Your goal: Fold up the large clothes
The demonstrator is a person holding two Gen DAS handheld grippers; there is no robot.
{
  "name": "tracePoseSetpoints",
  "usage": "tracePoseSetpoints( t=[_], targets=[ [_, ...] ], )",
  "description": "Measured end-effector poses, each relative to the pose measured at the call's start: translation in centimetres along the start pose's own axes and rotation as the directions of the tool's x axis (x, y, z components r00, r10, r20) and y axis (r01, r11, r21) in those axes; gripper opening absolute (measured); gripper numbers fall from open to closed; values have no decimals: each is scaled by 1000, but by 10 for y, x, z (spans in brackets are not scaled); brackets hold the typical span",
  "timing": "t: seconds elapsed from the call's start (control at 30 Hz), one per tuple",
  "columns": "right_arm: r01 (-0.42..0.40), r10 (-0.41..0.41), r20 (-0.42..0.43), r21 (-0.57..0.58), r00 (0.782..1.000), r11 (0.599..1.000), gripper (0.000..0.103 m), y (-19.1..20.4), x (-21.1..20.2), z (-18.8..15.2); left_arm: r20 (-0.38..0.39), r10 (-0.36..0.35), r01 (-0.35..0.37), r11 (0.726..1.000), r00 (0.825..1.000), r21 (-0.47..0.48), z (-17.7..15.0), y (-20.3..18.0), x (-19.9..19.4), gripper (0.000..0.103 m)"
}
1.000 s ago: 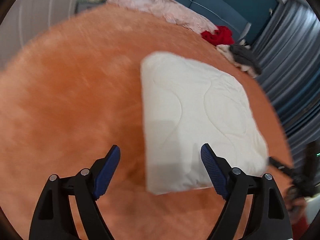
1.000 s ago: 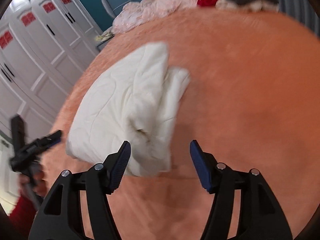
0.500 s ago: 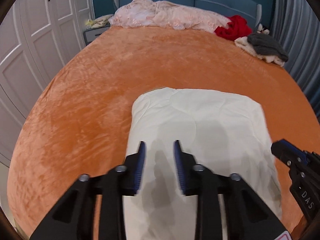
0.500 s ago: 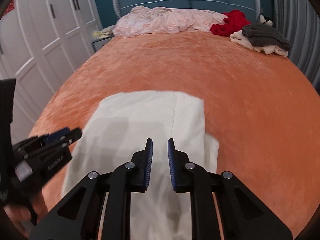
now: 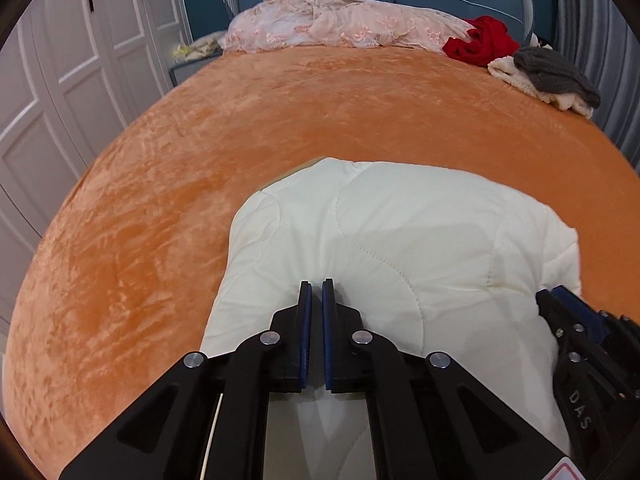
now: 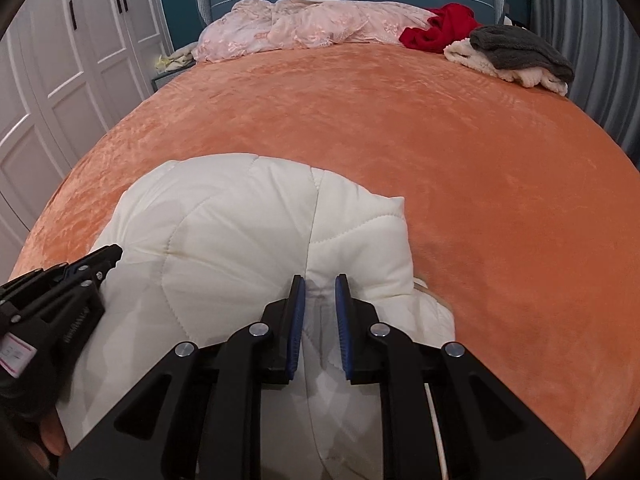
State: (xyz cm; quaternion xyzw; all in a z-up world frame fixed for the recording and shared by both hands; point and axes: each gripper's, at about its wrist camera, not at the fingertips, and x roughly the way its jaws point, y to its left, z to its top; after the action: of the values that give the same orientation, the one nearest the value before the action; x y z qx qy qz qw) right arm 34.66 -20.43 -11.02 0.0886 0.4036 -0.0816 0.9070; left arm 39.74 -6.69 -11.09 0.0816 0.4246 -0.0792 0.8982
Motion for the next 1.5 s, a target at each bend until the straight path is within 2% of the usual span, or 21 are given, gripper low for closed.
tracePoseSetpoints(
  t=[0.2,0.6,0.7,0.77,0.83,0.93,1.03,1.13,1.2,1.3,1.43,1.5],
  targets=[
    [-16,16,34,14,999,1000,14,-3,8,-6,33,28,-28,1000,999,4,-6,-5,9,1],
    [11,-11,93,2,996,1000,14,2,8,-14,59,66,-67,998,996,21,-11,-11,16,0],
    [11,-11,86,2,996,1000,14,3,6,-13,51,77,-78,997,996,29,-10,-11,15,0],
    [1,-1,39,5,999,1000,15,1,1,-7,40,71,-72,997,997,25,-9,-9,10,2],
    [-26,26,-10,43,1000,999,16,-4,-19,0,17,60,-60,998,998,14,-8,-3,-3,8],
    [-86,87,-19,66,996,994,18,-14,-67,-12,-6,-21,21,998,1000,-52,-19,15,-37,13],
    [-80,83,-75,47,994,996,19,-17,-94,-40,-24,-37,36,997,999,-72,-40,26,-70,13],
    [-59,62,-146,25,987,998,24,-18,-89,-64,-61,-36,32,997,997,-69,-67,27,-86,13],
    [-30,30,-144,7,989,1000,35,-18,-87,-74,-65,-8,5,999,998,-48,-80,23,-90,13],
    [-1,3,-172,9,985,1000,36,-15,-97,-72,-78,28,-29,999,997,-16,-89,17,-101,13],
    [2,4,-169,33,986,999,36,-16,-136,-82,-107,-10,5,999,994,-46,-101,24,-127,13],
    [15,-10,-161,27,987,1000,45,-16,-158,-95,-118,-23,16,998,993,-62,-110,25,-139,13]
  ],
)
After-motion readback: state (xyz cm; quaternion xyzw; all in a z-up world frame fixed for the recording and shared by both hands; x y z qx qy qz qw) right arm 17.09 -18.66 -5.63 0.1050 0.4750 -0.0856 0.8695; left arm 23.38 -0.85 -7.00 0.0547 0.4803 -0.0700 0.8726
